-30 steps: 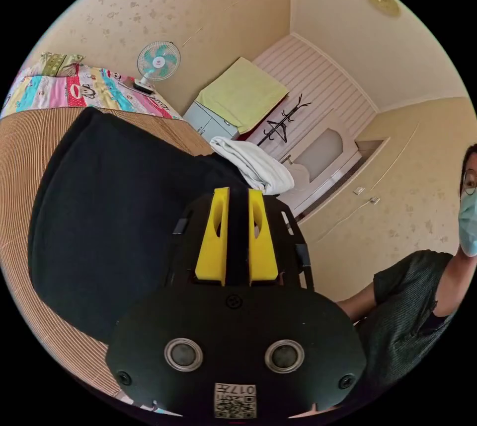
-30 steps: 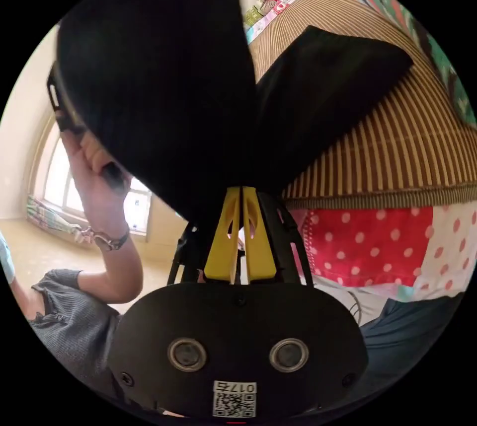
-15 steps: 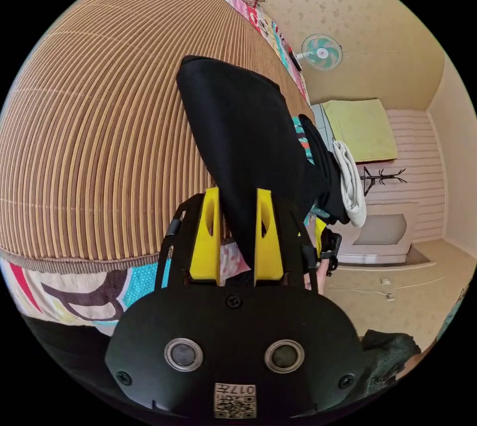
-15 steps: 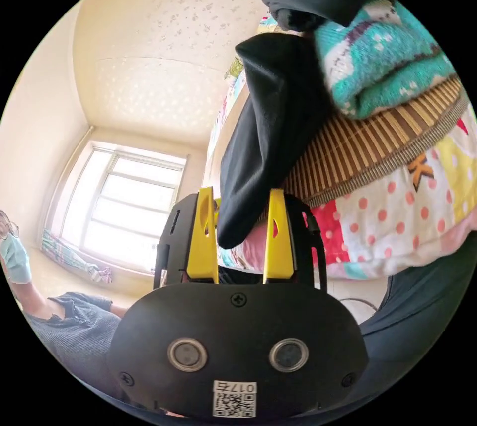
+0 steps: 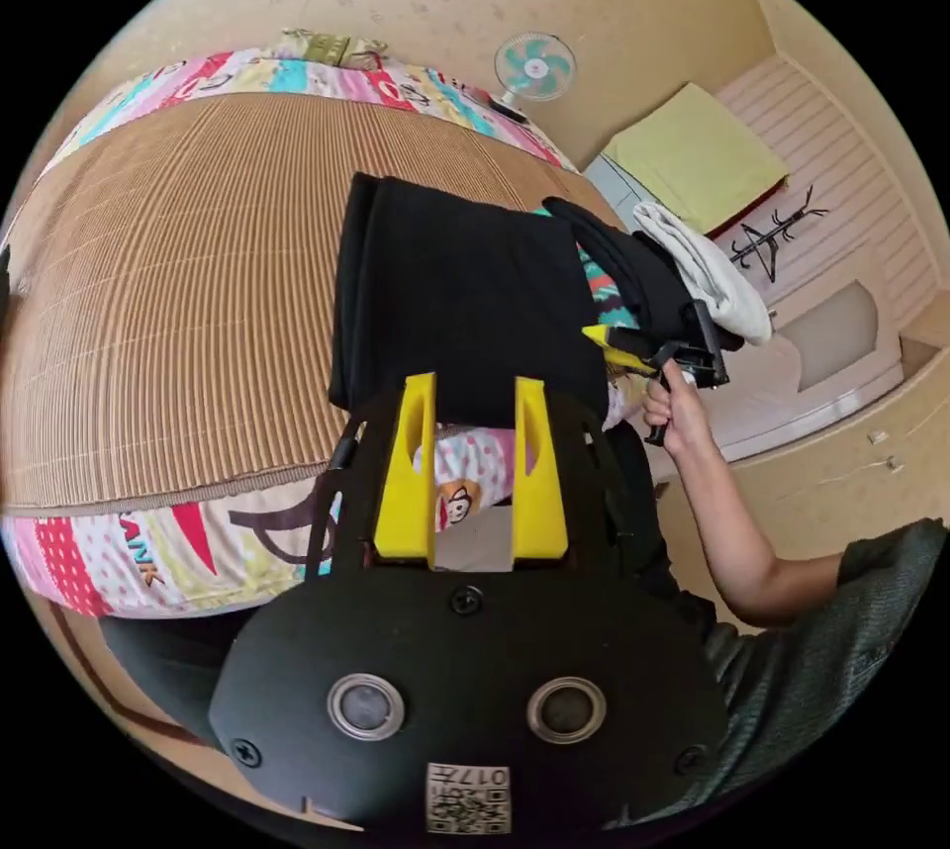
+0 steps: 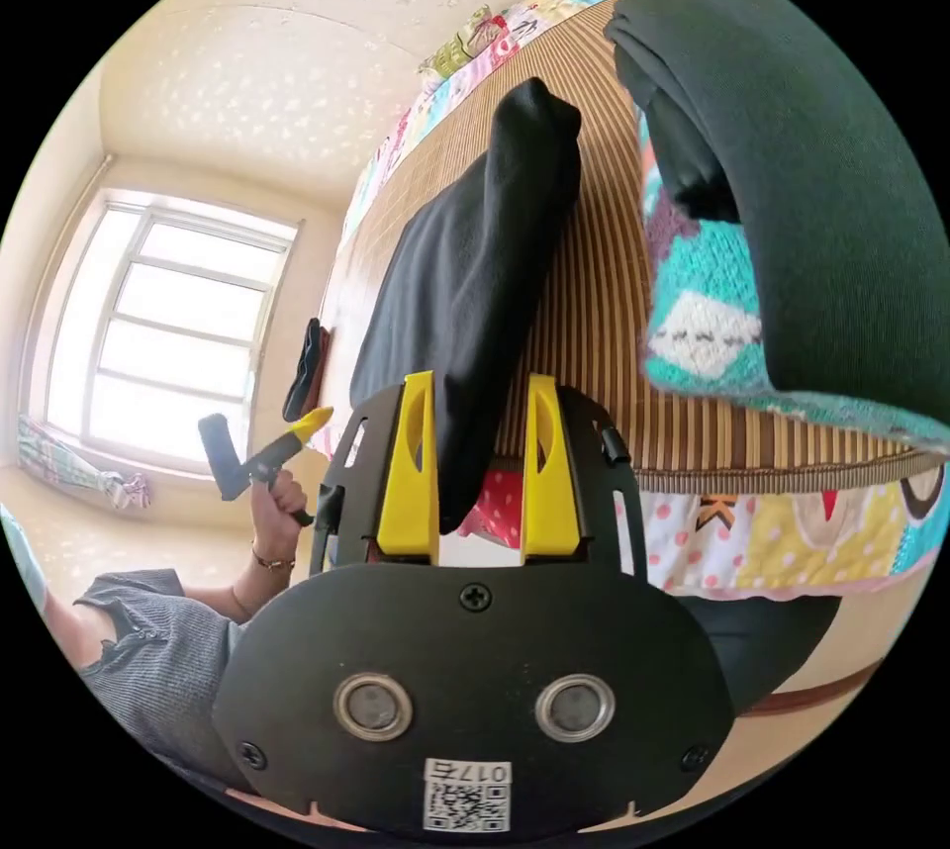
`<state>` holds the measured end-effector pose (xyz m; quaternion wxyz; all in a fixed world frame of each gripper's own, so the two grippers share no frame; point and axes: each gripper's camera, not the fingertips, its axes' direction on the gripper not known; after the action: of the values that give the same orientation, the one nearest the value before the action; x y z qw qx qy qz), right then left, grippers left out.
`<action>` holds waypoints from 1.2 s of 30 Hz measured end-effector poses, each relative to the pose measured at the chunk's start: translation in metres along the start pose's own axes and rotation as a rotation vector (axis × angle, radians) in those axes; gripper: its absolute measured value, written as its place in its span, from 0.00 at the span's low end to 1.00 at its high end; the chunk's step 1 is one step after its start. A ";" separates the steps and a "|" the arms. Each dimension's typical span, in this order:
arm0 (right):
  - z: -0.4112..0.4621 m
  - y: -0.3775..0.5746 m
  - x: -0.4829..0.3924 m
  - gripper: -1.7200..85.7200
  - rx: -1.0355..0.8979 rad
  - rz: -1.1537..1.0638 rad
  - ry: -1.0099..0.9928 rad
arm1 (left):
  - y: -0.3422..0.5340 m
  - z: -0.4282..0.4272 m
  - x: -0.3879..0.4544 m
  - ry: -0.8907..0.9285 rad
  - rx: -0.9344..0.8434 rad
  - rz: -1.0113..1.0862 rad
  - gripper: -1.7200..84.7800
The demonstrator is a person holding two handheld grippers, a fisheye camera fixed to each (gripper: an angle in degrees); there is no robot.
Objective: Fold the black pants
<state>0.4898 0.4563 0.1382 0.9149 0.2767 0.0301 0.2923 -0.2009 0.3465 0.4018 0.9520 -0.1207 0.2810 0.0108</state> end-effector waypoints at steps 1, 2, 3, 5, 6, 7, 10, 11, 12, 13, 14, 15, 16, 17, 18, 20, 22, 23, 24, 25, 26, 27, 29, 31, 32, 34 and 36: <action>0.001 0.005 0.003 0.17 0.021 0.010 -0.039 | -0.005 0.002 -0.015 -0.006 -0.005 -0.045 0.20; 0.001 0.008 0.005 0.17 0.036 0.014 -0.063 | -0.016 0.014 -0.040 0.023 -0.063 -0.119 0.21; 0.001 0.012 0.009 0.17 0.065 0.018 -0.103 | -0.024 0.034 -0.059 0.107 -0.153 -0.160 0.21; 0.004 0.013 0.016 0.18 0.079 0.028 -0.142 | -0.026 0.064 -0.076 0.210 -0.292 -0.217 0.19; 0.010 0.010 0.021 0.18 0.056 0.035 -0.159 | -0.024 0.059 -0.082 0.228 -0.273 -0.223 0.17; 0.018 0.005 0.026 0.18 0.012 0.044 -0.174 | -0.024 0.057 -0.084 0.247 -0.277 -0.225 0.16; 0.028 -0.002 0.032 0.16 -0.011 0.056 -0.146 | -0.016 0.042 -0.093 0.417 -0.313 -0.203 0.11; 0.028 -0.004 0.033 0.16 -0.020 0.056 -0.147 | -0.011 0.029 -0.097 0.477 -0.300 -0.207 0.10; 0.029 -0.008 0.034 0.14 -0.064 0.046 -0.168 | -0.006 0.014 -0.102 0.499 -0.285 -0.208 0.10; 0.033 -0.012 0.035 0.13 -0.122 0.047 -0.200 | -0.004 0.007 -0.105 0.503 -0.281 -0.206 0.10; 0.035 -0.013 0.036 0.13 -0.150 0.050 -0.215 | 0.000 -0.005 -0.113 0.497 -0.283 -0.226 0.10; 0.040 -0.014 0.037 0.12 -0.191 0.057 -0.236 | 0.007 -0.015 -0.125 0.492 -0.280 -0.281 0.10; 0.045 -0.013 0.036 0.11 -0.225 0.057 -0.246 | 0.011 -0.019 -0.132 0.496 -0.268 -0.317 0.12; 0.048 -0.012 0.035 0.11 -0.239 0.051 -0.256 | 0.022 -0.026 -0.147 0.517 -0.230 -0.394 0.14; 0.053 -0.009 0.034 0.10 -0.264 0.058 -0.261 | 0.031 -0.032 -0.160 0.535 -0.185 -0.451 0.17; 0.056 -0.004 0.037 0.10 -0.268 0.083 -0.269 | 0.033 -0.039 -0.170 0.518 -0.147 -0.472 0.19; 0.054 0.003 0.048 0.10 -0.238 0.129 -0.320 | 0.026 -0.049 -0.171 0.493 -0.134 -0.471 0.20; 0.053 0.004 0.050 0.10 -0.236 0.139 -0.333 | 0.021 -0.058 -0.170 0.467 -0.124 -0.476 0.20; 0.053 0.006 0.055 0.10 -0.237 0.155 -0.352 | 0.017 -0.068 -0.169 0.446 -0.107 -0.487 0.21; 0.052 0.007 0.059 0.10 -0.237 0.166 -0.361 | 0.016 -0.074 -0.169 0.442 -0.096 -0.497 0.21; 0.051 0.007 0.060 0.10 -0.235 0.170 -0.364 | 0.017 -0.084 -0.171 0.451 -0.070 -0.535 0.21; 0.050 0.007 0.063 0.10 -0.233 0.181 -0.368 | 0.021 -0.092 -0.176 0.480 -0.044 -0.587 0.22; 0.047 0.004 0.068 0.10 -0.241 0.193 -0.371 | 0.022 -0.103 -0.179 0.479 -0.048 -0.628 0.22; 0.043 -0.005 0.075 0.10 -0.273 0.195 -0.363 | 0.014 -0.115 -0.167 0.414 -0.088 -0.572 0.22; 0.041 -0.007 0.077 0.10 -0.282 0.199 -0.361 | 0.007 -0.124 -0.155 0.378 -0.111 -0.521 0.23; 0.035 -0.020 0.083 0.10 -0.318 0.198 -0.340 | -0.002 -0.135 -0.141 0.353 -0.158 -0.471 0.26; 0.031 -0.029 0.084 0.10 -0.333 0.192 -0.317 | -0.003 -0.149 -0.144 0.400 -0.210 -0.530 0.28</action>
<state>0.5813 0.4681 0.1587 0.9092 0.1658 -0.1889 0.3320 -0.4008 0.3155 0.3588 0.8302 -0.2864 0.4183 -0.2319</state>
